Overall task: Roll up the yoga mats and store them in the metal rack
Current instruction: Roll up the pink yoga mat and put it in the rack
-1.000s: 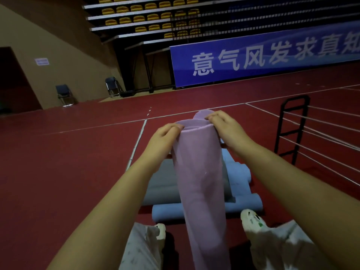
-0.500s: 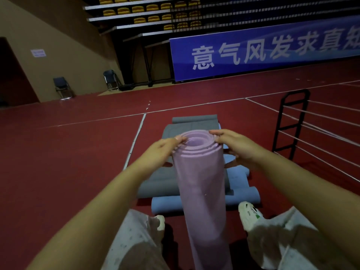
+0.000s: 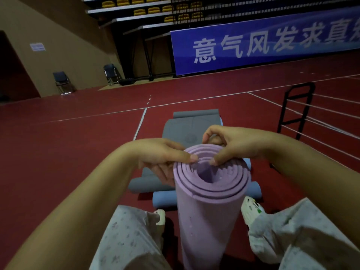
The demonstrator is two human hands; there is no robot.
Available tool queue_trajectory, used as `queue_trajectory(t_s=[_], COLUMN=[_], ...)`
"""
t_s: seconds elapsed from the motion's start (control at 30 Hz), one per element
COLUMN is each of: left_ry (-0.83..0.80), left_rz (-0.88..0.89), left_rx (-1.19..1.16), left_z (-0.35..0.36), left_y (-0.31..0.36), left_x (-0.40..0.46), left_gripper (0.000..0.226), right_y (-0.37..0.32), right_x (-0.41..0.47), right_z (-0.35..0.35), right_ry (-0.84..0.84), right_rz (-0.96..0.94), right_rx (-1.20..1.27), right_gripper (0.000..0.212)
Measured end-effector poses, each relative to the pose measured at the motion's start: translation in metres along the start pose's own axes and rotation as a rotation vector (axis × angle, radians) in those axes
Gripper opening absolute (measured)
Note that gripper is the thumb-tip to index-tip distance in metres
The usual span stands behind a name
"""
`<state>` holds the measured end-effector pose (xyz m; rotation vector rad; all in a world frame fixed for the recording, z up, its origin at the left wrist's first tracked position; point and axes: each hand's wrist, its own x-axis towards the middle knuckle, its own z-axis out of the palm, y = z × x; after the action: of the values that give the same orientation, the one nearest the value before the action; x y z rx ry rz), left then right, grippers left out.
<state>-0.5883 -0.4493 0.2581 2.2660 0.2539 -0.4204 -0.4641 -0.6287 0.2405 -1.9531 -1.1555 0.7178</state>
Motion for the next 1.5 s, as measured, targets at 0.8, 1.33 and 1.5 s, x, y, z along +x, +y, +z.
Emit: queue_trajectory(t_s=[0.8,1.33,1.5], left_ry=[0.250,0.977,0.830], left_rz=[-0.037,0.421,0.367], left_rx=[0.053,0.389,0.351], left_z=[-0.028,-0.073,0.021], left_y=[0.073,0.117,0.035], left_x=[0.019,0.201,0.343], left_gripper=[0.009,0.045,0.043], right_y=[-0.059,0.041,0.216], right_x=[0.004,0.109,0.152], right_z=[-0.032,-0.168,-0.136], right_ry=[0.300,0.904,0.767], right_rz=[0.127,-0.324,-0.146], right_rx=[-0.565,-0.568,-0.307], right_gripper=[0.029,0.045,0.042])
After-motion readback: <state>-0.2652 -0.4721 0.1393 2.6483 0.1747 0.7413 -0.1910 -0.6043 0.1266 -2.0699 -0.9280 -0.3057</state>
